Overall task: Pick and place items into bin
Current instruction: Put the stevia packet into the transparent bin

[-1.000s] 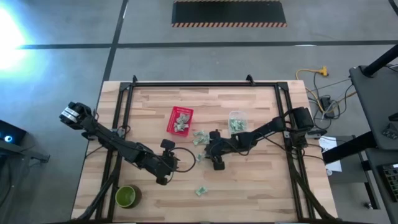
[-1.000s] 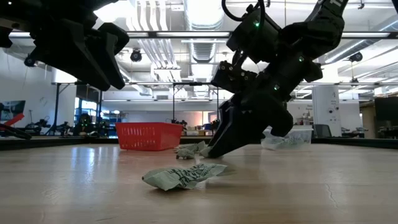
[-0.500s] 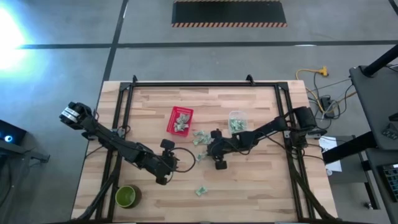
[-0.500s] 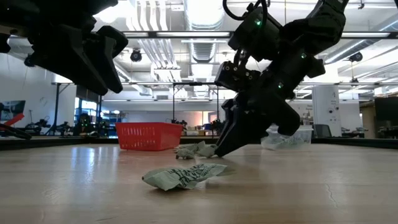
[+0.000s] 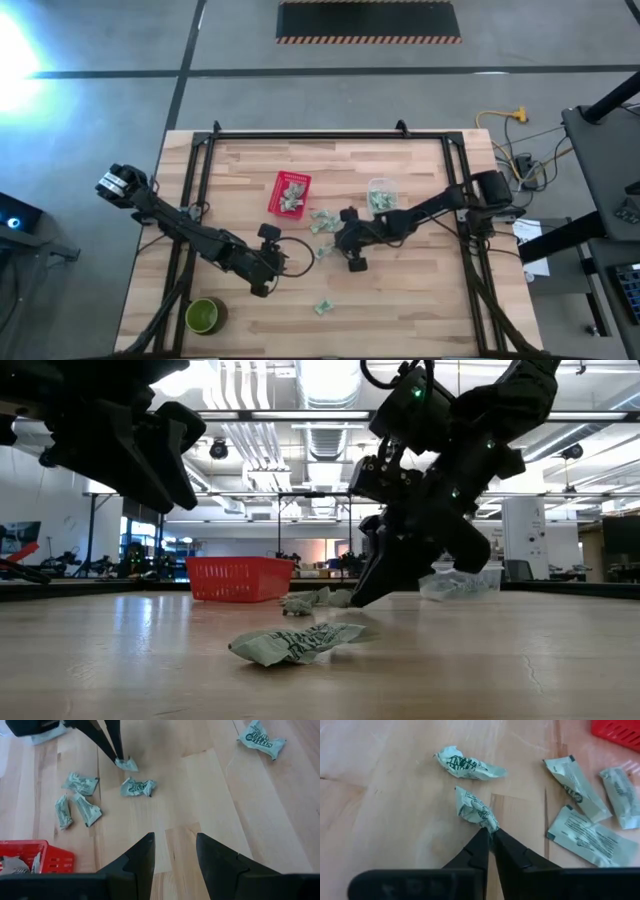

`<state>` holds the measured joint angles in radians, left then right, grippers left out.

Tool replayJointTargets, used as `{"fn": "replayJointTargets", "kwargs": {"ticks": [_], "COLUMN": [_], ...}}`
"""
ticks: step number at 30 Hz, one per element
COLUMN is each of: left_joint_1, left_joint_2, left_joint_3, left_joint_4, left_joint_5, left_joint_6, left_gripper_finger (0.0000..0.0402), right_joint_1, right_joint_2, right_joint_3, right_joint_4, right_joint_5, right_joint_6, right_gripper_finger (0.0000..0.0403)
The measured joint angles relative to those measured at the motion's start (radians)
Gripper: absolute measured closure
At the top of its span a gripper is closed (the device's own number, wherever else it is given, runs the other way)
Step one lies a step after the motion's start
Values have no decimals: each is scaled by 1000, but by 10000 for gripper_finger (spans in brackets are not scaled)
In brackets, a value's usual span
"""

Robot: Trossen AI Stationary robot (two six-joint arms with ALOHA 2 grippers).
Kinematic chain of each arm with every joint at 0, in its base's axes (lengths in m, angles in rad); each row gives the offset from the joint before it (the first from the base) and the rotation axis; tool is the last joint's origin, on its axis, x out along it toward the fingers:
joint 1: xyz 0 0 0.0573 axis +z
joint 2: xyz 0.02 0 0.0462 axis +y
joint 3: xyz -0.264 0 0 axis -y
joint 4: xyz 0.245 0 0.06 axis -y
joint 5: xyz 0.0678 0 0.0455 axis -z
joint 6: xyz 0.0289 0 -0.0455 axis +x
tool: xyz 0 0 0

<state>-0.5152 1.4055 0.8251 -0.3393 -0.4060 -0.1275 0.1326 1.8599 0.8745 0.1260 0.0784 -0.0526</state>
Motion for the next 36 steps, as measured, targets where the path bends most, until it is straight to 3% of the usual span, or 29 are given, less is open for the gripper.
{"fn": "replayJointTargets", "kwargs": {"ticks": [9, 18, 29, 36], "left_joint_1": [0, 0, 0, 0], "left_joint_2": [0, 0, 0, 0], "left_joint_3": [-1, -14, -14, -15], "left_joint_4": [3, 17, 25, 29], "left_joint_5": [0, 0, -3, -16], "left_joint_6": [0, 2, 3, 3], "left_gripper_finger": [274, 274, 274, 274], "right_joint_1": [8, 9, 11, 8], "right_joint_2": [-104, -271, -441, -454], "right_joint_3": [0, -17, -83, -129], "right_joint_4": [-104, -395, -584, -621], "right_joint_5": [27, 267, 471, 555], "right_joint_6": [10, 158, 392, 495], "right_gripper_finger": [390, 390, 390, 390]}}
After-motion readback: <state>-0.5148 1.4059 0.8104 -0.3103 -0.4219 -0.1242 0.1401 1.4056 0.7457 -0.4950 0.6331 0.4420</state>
